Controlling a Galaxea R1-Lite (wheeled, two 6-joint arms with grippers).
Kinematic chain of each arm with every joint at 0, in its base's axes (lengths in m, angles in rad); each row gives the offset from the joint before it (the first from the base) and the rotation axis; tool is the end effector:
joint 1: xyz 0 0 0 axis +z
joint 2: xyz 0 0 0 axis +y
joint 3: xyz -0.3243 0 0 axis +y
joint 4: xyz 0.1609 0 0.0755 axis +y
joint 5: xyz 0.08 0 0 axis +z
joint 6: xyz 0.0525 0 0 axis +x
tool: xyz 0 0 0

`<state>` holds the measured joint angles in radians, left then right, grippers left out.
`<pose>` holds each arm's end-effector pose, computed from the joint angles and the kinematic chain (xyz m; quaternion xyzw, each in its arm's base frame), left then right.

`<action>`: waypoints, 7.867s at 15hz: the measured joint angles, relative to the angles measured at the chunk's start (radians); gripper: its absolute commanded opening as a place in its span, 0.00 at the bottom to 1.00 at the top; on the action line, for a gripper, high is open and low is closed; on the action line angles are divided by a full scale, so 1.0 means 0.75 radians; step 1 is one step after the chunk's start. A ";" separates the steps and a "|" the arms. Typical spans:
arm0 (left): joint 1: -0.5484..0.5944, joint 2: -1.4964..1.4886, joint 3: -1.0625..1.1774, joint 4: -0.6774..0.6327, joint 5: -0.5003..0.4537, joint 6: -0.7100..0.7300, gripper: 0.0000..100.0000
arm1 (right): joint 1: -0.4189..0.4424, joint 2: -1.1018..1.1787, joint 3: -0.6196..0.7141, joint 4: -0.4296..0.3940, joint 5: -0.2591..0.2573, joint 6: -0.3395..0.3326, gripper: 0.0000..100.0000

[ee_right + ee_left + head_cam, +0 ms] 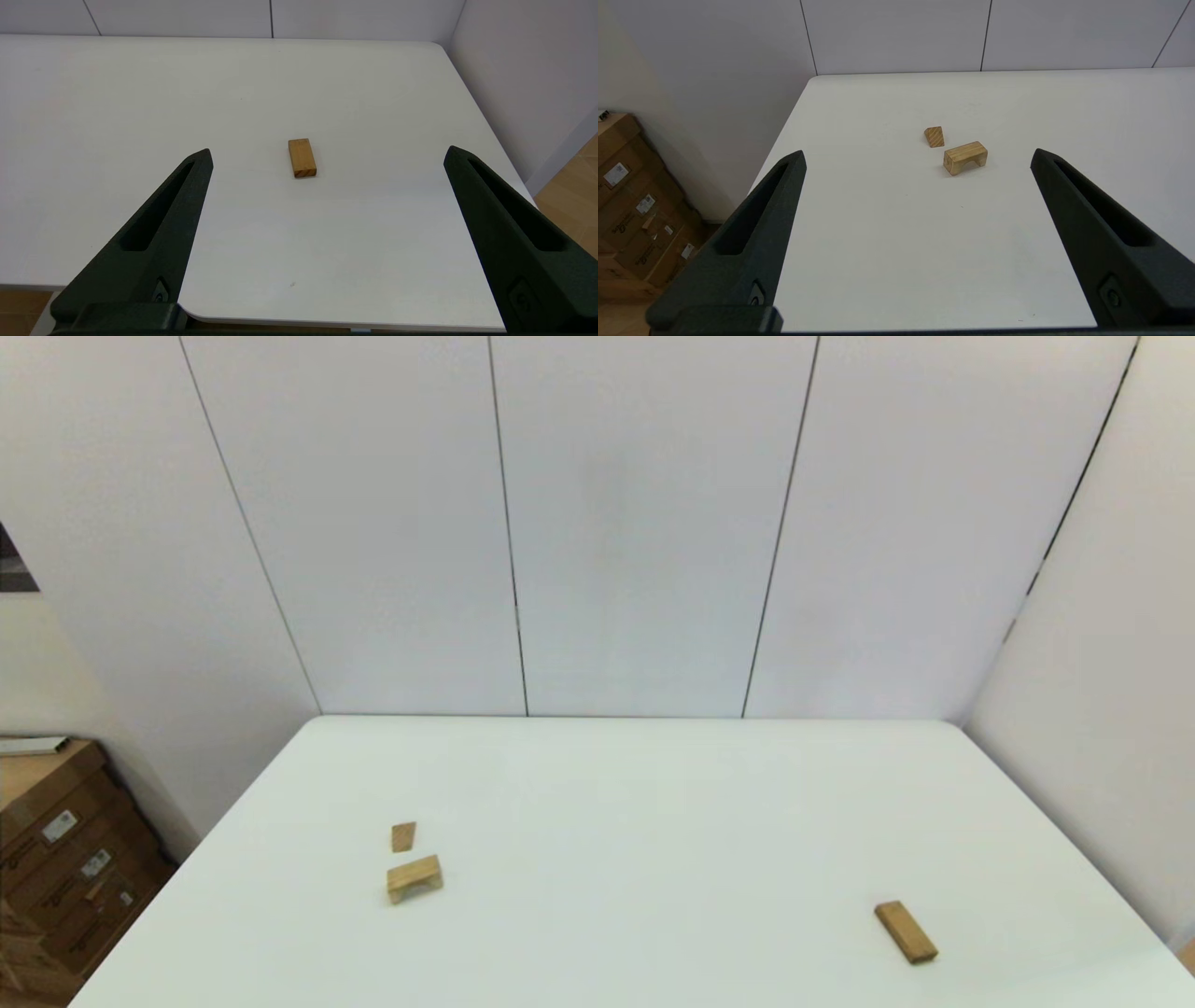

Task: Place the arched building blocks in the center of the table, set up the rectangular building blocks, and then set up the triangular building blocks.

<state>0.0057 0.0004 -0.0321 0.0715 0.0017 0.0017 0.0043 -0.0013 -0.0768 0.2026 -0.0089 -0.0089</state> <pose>-0.0335 -0.0001 0.0754 0.0008 0.0199 0.0037 0.9998 -0.0383 -0.0006 0.0709 -0.0049 0.0622 -0.0020 0.9980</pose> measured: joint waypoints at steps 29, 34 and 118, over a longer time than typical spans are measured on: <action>-0.115 2.543 -1.216 0.143 -0.281 0.788 1.00 | -0.001 0.000 0.000 0.001 0.000 0.000 1.00; -0.062 2.787 -1.384 0.150 -0.285 1.005 1.00 | -0.001 0.000 0.000 0.001 0.000 0.000 1.00; -1.031 3.221 -1.920 0.410 -0.310 1.051 1.00 | 0.000 0.000 0.000 0.001 -0.001 0.000 1.00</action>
<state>-0.7672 2.4164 -1.4721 0.3794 -0.2309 0.7902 0.0043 -0.0013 -0.0768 0.2030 -0.0096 -0.0091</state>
